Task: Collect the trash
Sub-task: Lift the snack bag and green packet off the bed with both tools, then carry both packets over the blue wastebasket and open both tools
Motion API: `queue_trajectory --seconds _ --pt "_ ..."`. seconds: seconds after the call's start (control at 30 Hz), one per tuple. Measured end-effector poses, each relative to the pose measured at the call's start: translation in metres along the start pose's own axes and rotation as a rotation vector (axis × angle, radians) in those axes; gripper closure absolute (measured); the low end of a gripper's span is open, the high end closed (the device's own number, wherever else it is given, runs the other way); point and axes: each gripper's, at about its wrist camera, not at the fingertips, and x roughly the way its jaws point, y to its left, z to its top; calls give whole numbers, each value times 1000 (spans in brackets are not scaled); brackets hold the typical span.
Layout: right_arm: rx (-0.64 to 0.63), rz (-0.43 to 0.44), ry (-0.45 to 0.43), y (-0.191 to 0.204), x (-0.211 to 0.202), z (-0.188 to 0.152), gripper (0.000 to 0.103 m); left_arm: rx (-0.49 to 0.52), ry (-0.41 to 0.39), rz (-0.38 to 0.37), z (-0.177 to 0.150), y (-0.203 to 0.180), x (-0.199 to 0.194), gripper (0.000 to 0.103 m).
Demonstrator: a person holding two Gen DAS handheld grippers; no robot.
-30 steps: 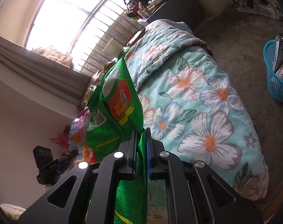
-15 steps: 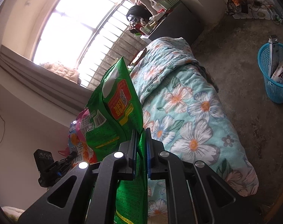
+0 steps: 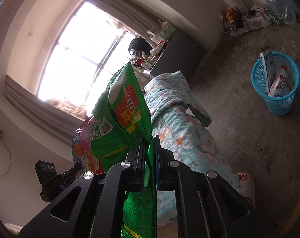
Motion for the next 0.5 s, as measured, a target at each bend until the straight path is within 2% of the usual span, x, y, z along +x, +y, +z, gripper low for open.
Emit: queue_trajectory --seconds 0.23,0.4,0.5 --pt "78 -125 -194 -46 -59 21 94 158 54 -69 32 -78 74 103" --pt "195 -299 -353 -91 -98 34 94 254 126 -98 53 -126 148 103" --pt "254 -409 -424 -117 -105 46 94 311 185 -111 65 -151 201 103"
